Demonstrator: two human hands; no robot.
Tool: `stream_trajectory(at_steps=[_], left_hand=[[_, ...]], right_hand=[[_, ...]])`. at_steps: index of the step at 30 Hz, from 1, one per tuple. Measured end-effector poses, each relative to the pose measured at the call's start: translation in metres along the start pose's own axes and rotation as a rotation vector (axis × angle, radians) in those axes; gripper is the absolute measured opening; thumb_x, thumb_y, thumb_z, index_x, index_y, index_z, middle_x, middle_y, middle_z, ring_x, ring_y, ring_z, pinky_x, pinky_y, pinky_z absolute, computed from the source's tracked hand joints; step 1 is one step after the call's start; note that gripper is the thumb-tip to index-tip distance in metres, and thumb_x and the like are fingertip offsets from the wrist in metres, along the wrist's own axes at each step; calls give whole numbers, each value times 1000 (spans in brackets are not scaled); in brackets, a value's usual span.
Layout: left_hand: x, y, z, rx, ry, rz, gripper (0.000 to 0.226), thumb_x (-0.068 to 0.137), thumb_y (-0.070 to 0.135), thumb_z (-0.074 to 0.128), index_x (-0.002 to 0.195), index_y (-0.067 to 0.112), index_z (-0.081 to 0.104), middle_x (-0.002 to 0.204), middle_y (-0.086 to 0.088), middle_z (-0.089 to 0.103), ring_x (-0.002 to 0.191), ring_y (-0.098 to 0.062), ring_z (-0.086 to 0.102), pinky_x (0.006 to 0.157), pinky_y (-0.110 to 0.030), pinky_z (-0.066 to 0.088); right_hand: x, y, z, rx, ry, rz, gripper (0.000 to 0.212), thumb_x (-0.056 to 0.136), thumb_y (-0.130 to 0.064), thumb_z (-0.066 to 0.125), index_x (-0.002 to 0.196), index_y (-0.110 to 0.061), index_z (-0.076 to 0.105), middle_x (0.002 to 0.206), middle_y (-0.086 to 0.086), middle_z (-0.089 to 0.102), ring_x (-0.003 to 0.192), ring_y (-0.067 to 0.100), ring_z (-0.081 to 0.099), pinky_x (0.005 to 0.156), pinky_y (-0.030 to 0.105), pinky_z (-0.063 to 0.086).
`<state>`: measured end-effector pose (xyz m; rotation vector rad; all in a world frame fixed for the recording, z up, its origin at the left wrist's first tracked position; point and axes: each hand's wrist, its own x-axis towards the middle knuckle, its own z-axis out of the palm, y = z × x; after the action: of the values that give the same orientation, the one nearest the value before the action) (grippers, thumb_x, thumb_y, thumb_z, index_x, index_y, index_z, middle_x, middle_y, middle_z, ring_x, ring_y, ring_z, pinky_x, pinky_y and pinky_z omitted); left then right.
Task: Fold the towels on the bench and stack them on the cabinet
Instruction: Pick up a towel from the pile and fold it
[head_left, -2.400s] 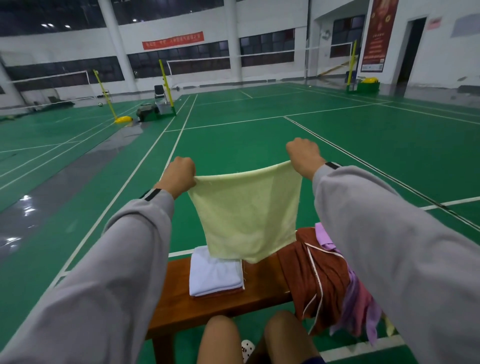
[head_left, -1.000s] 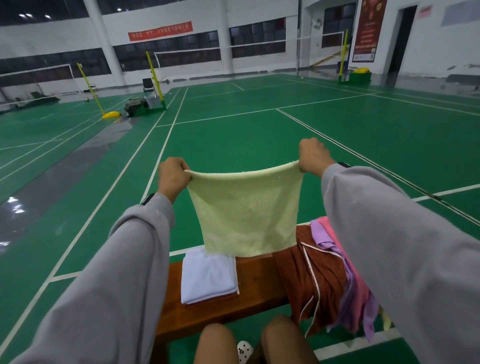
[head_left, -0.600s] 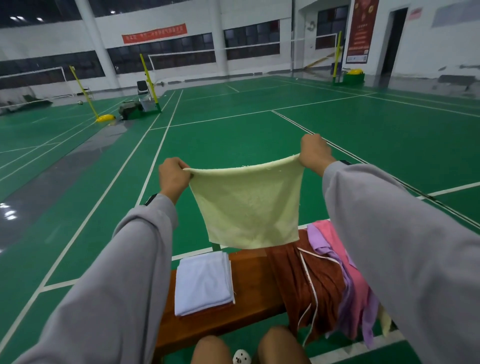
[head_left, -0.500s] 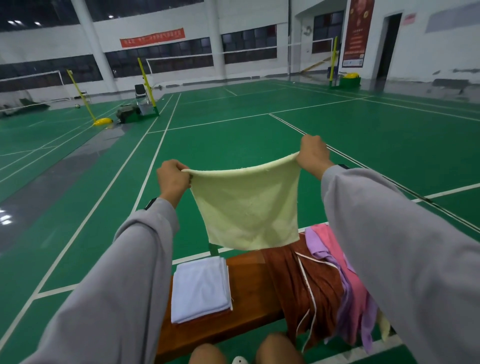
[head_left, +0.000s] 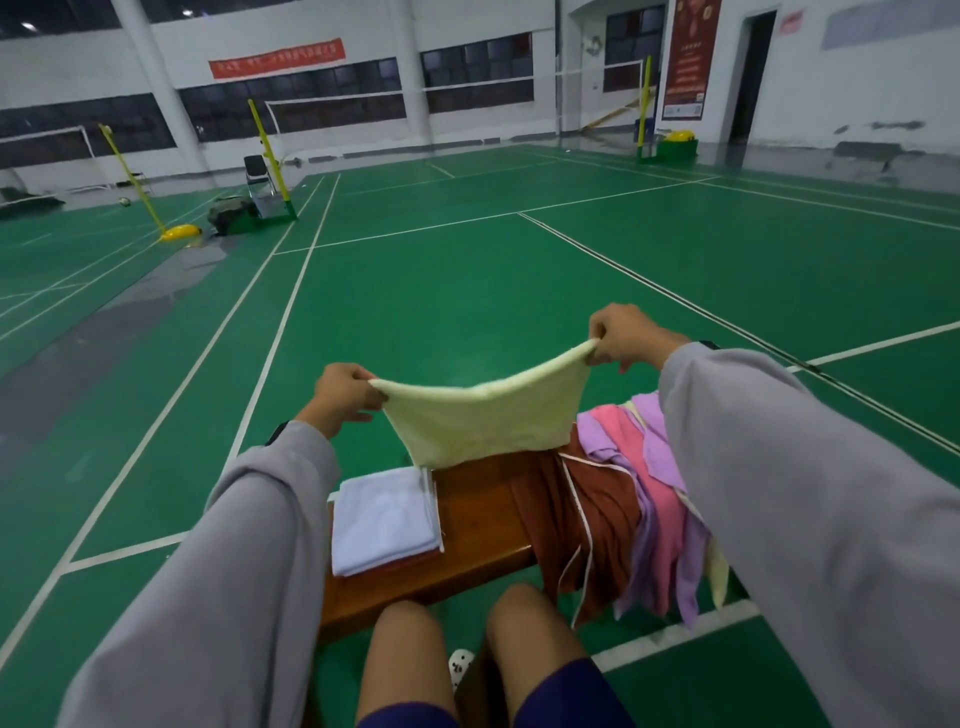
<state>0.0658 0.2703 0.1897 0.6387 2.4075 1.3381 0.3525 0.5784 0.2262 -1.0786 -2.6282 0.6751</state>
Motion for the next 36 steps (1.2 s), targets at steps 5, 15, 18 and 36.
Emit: stream_trajectory(at_steps=[5, 15, 18, 36], left_hand=[[-69, -46, 7, 251, -277, -13, 12, 84, 0, 78, 91, 5, 70, 87, -19, 73, 78, -25, 68, 72, -35, 55], [-133, -96, 16, 377, -517, -76, 17, 91, 26, 78, 98, 11, 73, 95, -4, 77, 86, -18, 76, 71, -31, 57], [-120, -94, 21, 353, -387, -44, 17, 93, 26, 76, 98, 11, 71, 95, -7, 76, 81, -21, 76, 67, -30, 55], [14, -104, 76, 414, -94, -10, 16, 90, 33, 65, 80, 20, 66, 71, -1, 74, 62, -21, 73, 68, -42, 63]], right_hand=[[-65, 26, 38, 138, -248, 47, 13, 85, -1, 79, 87, -6, 66, 82, 16, 71, 71, 27, 72, 52, 35, 61], [-151, 70, 55, 123, -528, 163, 19, 91, -3, 73, 107, 7, 72, 97, 17, 76, 68, 21, 75, 52, 30, 60], [-133, 79, 66, 136, -410, 160, 13, 91, -10, 74, 99, 0, 74, 96, 18, 77, 80, 33, 75, 73, 49, 64], [11, 72, 127, -89, -88, 129, 24, 94, -23, 70, 77, -7, 72, 73, 10, 72, 59, 21, 61, 68, 35, 59]])
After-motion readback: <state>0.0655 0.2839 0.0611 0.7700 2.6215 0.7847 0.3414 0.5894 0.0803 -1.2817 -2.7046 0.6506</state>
